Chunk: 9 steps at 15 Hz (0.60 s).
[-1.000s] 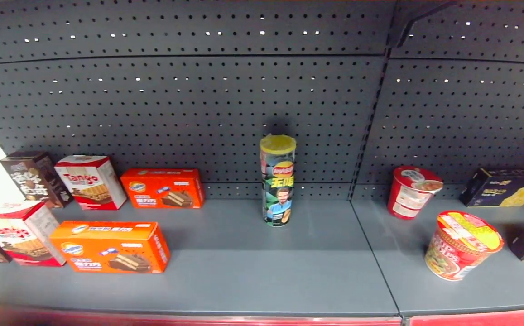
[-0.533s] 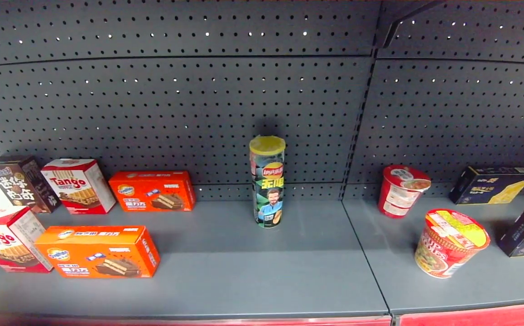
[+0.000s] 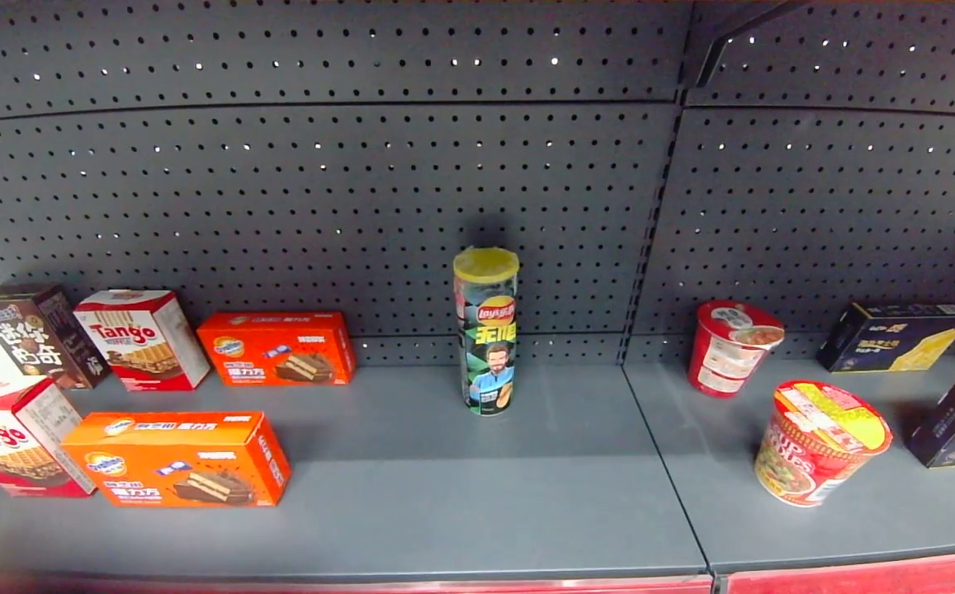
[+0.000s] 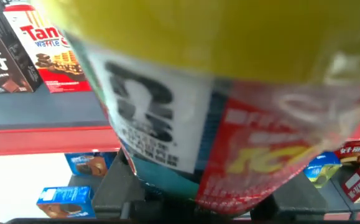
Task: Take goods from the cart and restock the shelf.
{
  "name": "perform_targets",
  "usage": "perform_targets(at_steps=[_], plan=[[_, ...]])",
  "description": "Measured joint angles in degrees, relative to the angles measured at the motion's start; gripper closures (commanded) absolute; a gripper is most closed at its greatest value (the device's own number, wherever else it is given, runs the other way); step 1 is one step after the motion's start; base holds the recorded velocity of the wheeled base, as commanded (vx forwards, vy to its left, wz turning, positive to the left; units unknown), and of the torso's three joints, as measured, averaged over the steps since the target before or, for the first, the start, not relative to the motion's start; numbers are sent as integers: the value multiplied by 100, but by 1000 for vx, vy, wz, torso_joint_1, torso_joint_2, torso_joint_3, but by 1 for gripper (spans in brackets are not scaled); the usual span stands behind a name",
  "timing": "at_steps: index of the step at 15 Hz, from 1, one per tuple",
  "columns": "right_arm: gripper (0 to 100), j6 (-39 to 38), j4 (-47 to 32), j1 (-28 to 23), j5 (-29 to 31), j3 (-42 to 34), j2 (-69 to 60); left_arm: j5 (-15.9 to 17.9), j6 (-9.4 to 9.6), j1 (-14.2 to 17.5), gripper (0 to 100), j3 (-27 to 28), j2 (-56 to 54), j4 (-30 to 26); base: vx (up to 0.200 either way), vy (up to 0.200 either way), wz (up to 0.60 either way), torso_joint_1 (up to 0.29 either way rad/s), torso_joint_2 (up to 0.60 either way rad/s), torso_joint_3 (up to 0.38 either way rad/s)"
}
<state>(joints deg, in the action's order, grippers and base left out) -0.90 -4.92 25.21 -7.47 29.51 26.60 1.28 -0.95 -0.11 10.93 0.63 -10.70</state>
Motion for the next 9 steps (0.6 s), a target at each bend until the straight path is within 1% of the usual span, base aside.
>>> perform_targets(at_steps=[2, 4, 7, 9], plan=[[0, 6, 17, 339, -108, 221, 536, -28, -20, 4, 100, -39, 0, -2, 0, 0, 0, 0, 0, 0], [0, 74, 345, 466, -167, 310, 1190, -11, -60, 1, 100, -88, 0, 0, 0, 0, 0, 0, 0, 0], [0, 262, 1491, 500, -169, 362, 2411, 66, -167, 1, 100, -229, 0, 9, 0, 0, 0, 0, 0, 0], [0, 315, 2113, 500, -199, 496, 3235, 121, -255, 1, 100, -286, 0, 12, 0, 0, 0, 0, 0, 0]])
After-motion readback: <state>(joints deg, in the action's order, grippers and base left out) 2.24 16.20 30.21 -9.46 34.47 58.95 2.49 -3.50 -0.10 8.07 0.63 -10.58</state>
